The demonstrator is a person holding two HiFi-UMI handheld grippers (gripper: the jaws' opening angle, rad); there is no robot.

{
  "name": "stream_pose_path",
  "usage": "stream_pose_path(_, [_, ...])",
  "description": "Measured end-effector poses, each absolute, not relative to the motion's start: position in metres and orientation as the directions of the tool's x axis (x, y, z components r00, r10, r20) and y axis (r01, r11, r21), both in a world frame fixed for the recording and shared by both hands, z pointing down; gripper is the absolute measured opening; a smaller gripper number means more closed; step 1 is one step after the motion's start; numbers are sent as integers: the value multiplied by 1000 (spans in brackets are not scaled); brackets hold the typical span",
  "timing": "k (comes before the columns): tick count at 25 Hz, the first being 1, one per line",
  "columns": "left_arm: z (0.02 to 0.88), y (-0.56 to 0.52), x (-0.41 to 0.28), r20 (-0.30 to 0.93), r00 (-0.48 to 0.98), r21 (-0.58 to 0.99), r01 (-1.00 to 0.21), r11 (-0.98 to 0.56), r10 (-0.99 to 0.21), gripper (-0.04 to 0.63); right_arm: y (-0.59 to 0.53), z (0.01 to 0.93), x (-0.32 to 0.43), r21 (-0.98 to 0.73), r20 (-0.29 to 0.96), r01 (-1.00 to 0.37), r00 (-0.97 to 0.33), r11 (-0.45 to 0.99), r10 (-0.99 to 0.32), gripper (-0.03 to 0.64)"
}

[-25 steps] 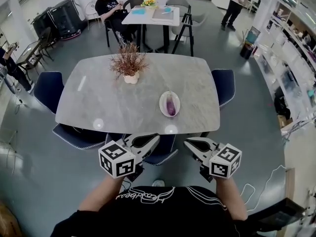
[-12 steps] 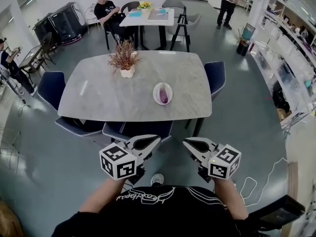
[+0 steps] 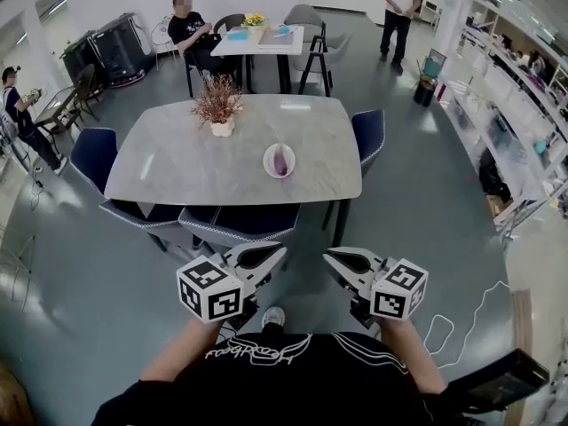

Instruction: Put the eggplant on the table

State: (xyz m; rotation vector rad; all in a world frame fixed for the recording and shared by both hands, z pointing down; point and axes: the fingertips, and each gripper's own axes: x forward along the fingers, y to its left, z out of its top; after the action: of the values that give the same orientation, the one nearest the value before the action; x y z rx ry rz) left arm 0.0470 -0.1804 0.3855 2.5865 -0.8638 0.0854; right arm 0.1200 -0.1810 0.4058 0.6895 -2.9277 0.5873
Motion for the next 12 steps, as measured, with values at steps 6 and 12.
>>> stream_pose_path(6, [381,-156,55,184,802,349,-593,-725,-568,8,-162,398,130,-344,144,-445,-895,827,-422,6])
stream_pose_path(12, [376,-147,62,177,801,340,-595,-729,-571,8,-155,393,137,-339,135,-443,-896,830,-424,6])
